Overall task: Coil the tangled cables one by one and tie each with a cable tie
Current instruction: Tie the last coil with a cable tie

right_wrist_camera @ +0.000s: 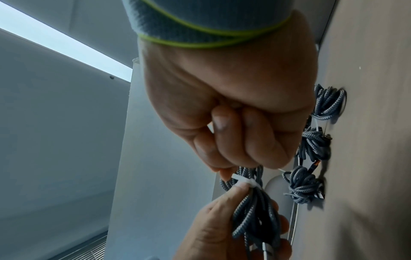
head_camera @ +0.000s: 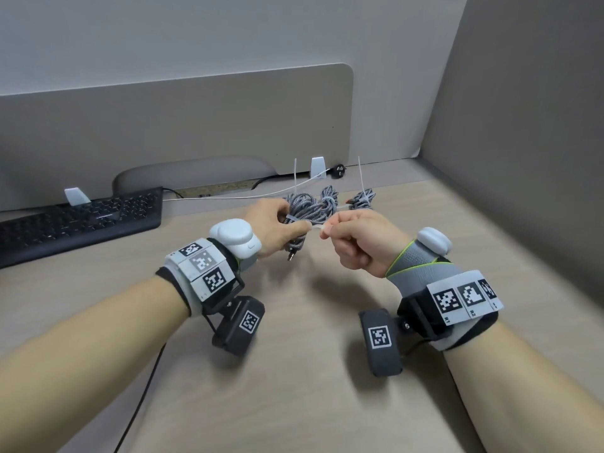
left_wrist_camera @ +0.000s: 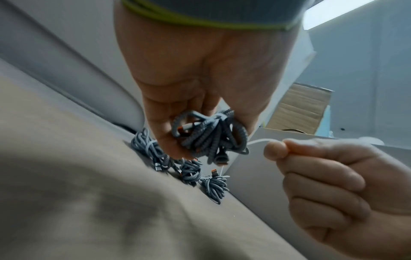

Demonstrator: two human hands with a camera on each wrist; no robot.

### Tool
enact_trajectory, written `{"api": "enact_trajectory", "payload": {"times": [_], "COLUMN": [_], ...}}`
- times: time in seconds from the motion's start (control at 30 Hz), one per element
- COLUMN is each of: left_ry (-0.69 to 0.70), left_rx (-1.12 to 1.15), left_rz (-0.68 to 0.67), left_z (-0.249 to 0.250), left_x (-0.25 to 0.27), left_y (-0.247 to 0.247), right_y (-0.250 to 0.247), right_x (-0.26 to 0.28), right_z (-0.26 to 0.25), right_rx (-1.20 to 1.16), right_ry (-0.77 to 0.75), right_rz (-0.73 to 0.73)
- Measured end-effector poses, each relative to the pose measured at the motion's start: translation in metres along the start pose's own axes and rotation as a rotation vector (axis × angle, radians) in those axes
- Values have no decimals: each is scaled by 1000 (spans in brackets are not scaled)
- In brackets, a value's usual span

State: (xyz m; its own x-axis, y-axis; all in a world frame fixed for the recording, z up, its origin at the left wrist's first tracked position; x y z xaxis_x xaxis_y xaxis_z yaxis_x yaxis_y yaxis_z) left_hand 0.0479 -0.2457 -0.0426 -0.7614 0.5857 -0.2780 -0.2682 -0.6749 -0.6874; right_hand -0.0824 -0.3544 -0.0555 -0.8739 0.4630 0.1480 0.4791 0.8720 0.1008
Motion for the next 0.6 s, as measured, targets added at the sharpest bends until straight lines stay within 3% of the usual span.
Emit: {"api": "enact_trajectory", "payload": {"times": [0.17,0.27,0.43,0.53,0.6], "left_ry": [-38,28,50,-6,-78], "left_rx": [-14,-187,-226,-233,-250], "left_rz": [-81,-48,-14,1,-63], "left_z": [-5,-4,4,-6,-17], "left_x": [-13,-22,-21,-27,-31], "left_y": [9,14,23,23,28], "right_y": [-3,-4,-9,-16,-22], "right_x": [-4,-6,-7,-10,-12], "right_z": [2,6,9,7,7], "right_rx": [26,72,77,71,56], "right_ry": [-6,5,5,-20,-18], "right_rz": [24,42,99,134,144]}}
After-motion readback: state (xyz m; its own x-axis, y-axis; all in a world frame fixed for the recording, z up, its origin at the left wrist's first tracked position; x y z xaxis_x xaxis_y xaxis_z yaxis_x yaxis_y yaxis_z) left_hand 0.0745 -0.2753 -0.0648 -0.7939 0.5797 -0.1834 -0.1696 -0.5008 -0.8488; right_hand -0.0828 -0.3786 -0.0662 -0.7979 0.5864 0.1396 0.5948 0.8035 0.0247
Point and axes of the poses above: each hand's wrist, its own x-axis away from the middle knuckle, its own y-axis out of the palm, z = x × y, the point moved 5 cm from there along -x, towards the middle knuckle, and after that the axes turned 9 degrees about z, right-handed, at the moved point
